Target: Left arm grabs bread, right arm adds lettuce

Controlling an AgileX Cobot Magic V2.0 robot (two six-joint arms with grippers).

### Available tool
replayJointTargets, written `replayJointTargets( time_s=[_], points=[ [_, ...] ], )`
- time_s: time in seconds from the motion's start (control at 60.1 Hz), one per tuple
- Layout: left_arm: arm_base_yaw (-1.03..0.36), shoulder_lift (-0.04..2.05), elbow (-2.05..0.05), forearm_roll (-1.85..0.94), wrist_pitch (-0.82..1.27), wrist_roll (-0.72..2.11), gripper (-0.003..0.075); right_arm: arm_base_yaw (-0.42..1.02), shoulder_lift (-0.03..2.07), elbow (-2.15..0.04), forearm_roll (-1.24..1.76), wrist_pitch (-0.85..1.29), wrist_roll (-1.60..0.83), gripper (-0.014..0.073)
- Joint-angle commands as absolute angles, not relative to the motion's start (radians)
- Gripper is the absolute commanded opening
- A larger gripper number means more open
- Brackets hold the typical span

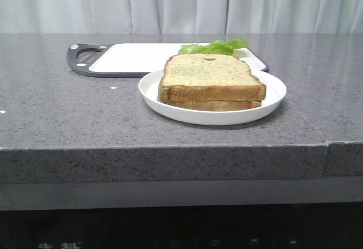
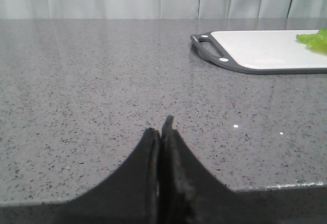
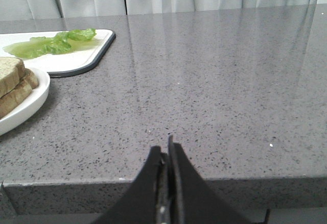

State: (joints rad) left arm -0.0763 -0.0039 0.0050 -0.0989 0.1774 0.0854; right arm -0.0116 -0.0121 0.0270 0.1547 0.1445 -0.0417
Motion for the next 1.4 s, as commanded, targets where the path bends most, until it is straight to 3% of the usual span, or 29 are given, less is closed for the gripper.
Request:
replayJointTargets(
  time_s=[0.0, 1.081, 1.197, 1.38],
  points=[
    [-0.073, -0.022, 0.009, -0.106, 0.100, 0.076, -0.0021, -0.019, -0.030, 0.024, 0.159, 0.060, -0.050, -0.0060],
    [-0.073, -0.020, -0.004, -0.179, 0.026, 0.076, -0.0021, -0.019, -0.030, 0.017, 0.163, 0.048, -0.050, -0.0060],
    [-0.073, 0.018, -0.103, -0.171, 0.090, 0.076, -0.0021, -0.019, -0.017, -0.067, 0.164, 0.152, -0.050, -0.0060],
    [-0.073, 0.255, -0.303, -0.127, 0.142, 0.076, -0.0021, -0.019, 0.104, -0.312, 0.108, 0.333, -0.050, -0.0060]
  ],
)
